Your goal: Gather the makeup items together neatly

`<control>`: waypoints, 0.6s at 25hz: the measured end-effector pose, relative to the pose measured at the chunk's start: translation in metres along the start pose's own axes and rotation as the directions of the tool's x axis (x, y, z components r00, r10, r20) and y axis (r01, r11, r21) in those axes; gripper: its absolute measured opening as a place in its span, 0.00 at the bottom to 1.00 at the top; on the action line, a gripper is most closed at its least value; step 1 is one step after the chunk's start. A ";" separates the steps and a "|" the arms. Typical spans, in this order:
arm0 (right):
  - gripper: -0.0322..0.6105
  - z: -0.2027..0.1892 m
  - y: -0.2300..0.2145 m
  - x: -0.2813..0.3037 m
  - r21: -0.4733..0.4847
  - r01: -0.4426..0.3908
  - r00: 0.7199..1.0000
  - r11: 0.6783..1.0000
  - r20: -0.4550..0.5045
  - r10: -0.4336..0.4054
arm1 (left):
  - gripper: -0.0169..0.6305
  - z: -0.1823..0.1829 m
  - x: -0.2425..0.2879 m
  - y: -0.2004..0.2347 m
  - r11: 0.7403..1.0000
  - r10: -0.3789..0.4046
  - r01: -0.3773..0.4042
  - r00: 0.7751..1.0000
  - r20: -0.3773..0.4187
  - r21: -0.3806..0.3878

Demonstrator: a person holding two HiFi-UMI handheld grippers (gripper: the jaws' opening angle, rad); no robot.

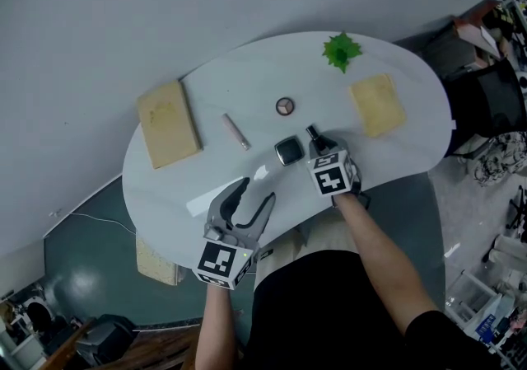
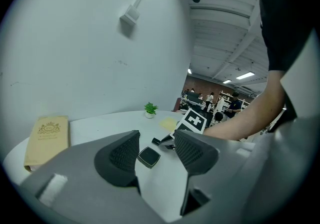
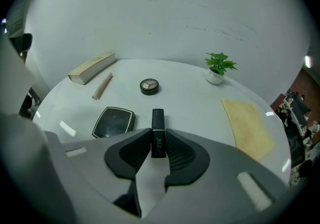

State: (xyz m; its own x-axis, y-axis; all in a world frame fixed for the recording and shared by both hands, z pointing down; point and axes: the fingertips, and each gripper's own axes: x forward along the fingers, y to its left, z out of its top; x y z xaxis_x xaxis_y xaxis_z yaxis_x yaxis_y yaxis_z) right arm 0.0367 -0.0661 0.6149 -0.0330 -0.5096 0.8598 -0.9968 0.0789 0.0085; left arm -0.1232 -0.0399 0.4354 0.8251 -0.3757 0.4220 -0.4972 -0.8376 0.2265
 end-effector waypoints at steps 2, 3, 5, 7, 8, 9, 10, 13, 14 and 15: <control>0.20 -0.001 0.000 0.003 0.006 0.015 1.000 1.000 -0.005 -0.015 | 0.36 -0.003 -0.003 0.002 1.000 0.001 -0.001 1.000 -0.004 -0.003; 0.20 -0.001 -0.001 0.005 0.009 0.021 1.000 1.000 -0.006 -0.021 | 0.36 -0.003 -0.004 0.004 1.000 0.004 -0.004 1.000 -0.003 -0.006; 0.20 -0.001 0.000 0.009 0.016 0.028 1.000 0.999 -0.004 -0.028 | 0.36 -0.004 -0.006 0.007 1.000 0.013 -0.013 1.000 -0.007 -0.018; 0.20 0.000 0.001 0.011 0.020 0.035 0.999 0.999 -0.009 -0.035 | 0.36 -0.006 -0.009 0.011 0.999 0.019 -0.019 1.000 -0.012 -0.026; 0.20 0.001 0.001 0.010 0.019 0.041 0.999 0.999 -0.010 -0.041 | 0.36 -0.006 -0.011 0.012 0.999 0.022 -0.022 1.000 -0.013 -0.027; 0.21 0.002 0.002 0.010 0.015 0.047 0.999 0.999 -0.011 -0.047 | 0.36 -0.007 -0.012 0.014 0.999 0.025 -0.025 1.000 -0.014 -0.029; 0.21 0.003 0.002 0.010 0.010 0.053 0.999 0.999 -0.012 -0.053 | 0.36 -0.007 -0.013 0.015 0.999 0.027 -0.028 1.000 -0.013 -0.029; 0.21 0.004 0.003 0.010 -0.001 0.061 0.998 0.998 -0.019 -0.061 | 0.36 -0.008 -0.014 0.018 0.999 0.032 -0.033 0.999 -0.008 -0.029; 0.21 0.003 0.003 0.010 -0.002 0.064 0.998 0.998 -0.021 -0.064 | 0.36 -0.008 -0.014 0.019 0.999 0.032 -0.032 0.999 -0.003 -0.024; 0.21 0.002 0.003 0.010 -0.003 0.066 0.998 0.998 -0.023 -0.066 | 0.36 -0.007 -0.015 0.019 0.999 0.032 -0.032 0.999 0.001 -0.021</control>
State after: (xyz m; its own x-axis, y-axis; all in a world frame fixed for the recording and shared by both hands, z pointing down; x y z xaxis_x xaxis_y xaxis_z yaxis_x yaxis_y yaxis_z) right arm 0.0329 -0.0729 0.6220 0.0348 -0.4943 0.8686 -0.9966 0.0472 0.0669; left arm -0.1465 -0.0472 0.4401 0.8089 -0.4030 0.4281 -0.5292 -0.8164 0.2311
